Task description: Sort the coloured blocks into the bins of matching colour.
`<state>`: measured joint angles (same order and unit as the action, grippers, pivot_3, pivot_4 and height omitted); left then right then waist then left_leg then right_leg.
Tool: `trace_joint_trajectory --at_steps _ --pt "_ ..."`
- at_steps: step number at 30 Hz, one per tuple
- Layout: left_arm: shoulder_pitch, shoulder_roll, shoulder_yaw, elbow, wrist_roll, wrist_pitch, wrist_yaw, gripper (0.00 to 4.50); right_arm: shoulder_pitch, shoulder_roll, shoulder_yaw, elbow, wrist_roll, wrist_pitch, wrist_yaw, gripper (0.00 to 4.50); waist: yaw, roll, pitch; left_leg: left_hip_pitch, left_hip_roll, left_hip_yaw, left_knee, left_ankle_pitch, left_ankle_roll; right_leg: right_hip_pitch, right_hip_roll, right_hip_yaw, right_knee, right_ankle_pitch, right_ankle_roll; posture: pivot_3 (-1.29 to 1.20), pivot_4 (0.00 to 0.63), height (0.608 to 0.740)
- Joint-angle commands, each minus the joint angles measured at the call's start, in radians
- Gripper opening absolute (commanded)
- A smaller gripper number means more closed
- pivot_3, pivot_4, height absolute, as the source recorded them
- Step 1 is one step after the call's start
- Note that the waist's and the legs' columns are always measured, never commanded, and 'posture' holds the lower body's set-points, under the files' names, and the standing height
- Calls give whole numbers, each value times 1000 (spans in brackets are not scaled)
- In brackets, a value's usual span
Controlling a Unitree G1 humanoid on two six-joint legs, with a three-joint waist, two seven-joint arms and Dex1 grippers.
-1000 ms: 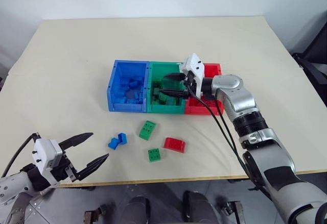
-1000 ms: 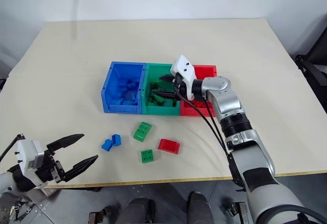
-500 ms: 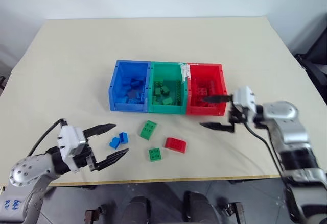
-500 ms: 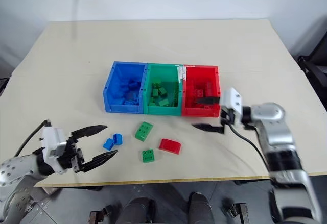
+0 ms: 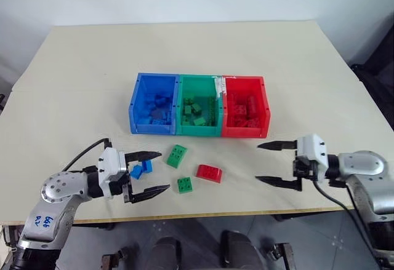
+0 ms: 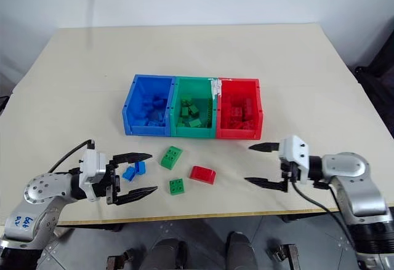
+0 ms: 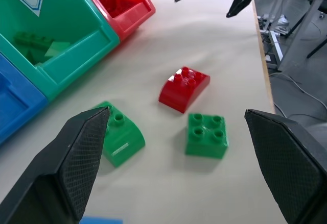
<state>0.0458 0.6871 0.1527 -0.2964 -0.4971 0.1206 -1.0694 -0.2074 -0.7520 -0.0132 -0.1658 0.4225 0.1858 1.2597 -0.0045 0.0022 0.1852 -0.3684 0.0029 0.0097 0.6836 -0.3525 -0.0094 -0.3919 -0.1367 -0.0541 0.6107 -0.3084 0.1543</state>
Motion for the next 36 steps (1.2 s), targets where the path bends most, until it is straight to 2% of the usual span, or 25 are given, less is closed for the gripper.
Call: trace_joint_trajectory --at_steps 1,5,10,13,20,21,26,30,34,36 --pt "57 23 60 -27 -6 -35 -16 4500 -35 36 81 -70 -14 63 -45 4481 3 0 0 0 0 0 0 0 0 0 0 0 0 0 0 0 150 740" --pt "146 35 108 -94 -30 -27 -10 4500 -71 65 194 -26 -126 87 -99 4481 6 0 0 -1 -1 -1 0 0 0 0 0 0 0 0 0 0 150 740" --pt "226 37 150 -156 -48 -3 8 4500 -110 111 248 27 -172 97 -140 4481 3 0 0 -1 -2 -2 0 0 1 0 -1 0 0 0 0 0 150 740" --pt "244 34 155 -178 -47 5 21 4500 -114 125 257 36 -178 106 -146 3885 3 0 0 -1 -2 -2 0 0 1 0 -1 0 0 0 -1 0 150 740" --pt "290 9 161 -221 -44 11 65 4500 -125 151 255 41 -176 153 -174 1508 3 0 0 -1 -2 -2 0 -1 1 0 -1 0 0 0 -1 0 150 740" --pt "296 6 160 -224 -44 10 69 4500 -125 152 253 40 -174 156 -175 1396 2 0 0 -1 -2 -2 0 -1 1 0 -1 0 0 0 -1 0 150 740" --pt "296 -9 153 -224 -36 1 86 4500 -127 141 230 42 -164 137 -160 1399 2 0 0 -1 -1 -2 0 -1 1 0 -1 0 0 0 -1 0 150 740" --pt "247 -29 131 -199 -33 -5 105 4500 -154 141 90 78 -64 79 -137 1399 5 0 0 -1 -2 -1 0 -1 1 0 -1 1 0 0 -1 0 150 740" --pt "176 -55 110 -176 -38 12 138 4500 -200 152 -34 104 3 93 -196 1399 4 0 0 -1 -2 -1 0 -1 1 0 -1 1 1 0 0 0 150 740" --pt "128 -75 100 -160 -50 30 167 4500 -267 157 -84 164 -15 118 -289 1399 2 -1 0 -1 -1 -2 0 -1 1 0 0 0 1 0 -1 0 150 740"
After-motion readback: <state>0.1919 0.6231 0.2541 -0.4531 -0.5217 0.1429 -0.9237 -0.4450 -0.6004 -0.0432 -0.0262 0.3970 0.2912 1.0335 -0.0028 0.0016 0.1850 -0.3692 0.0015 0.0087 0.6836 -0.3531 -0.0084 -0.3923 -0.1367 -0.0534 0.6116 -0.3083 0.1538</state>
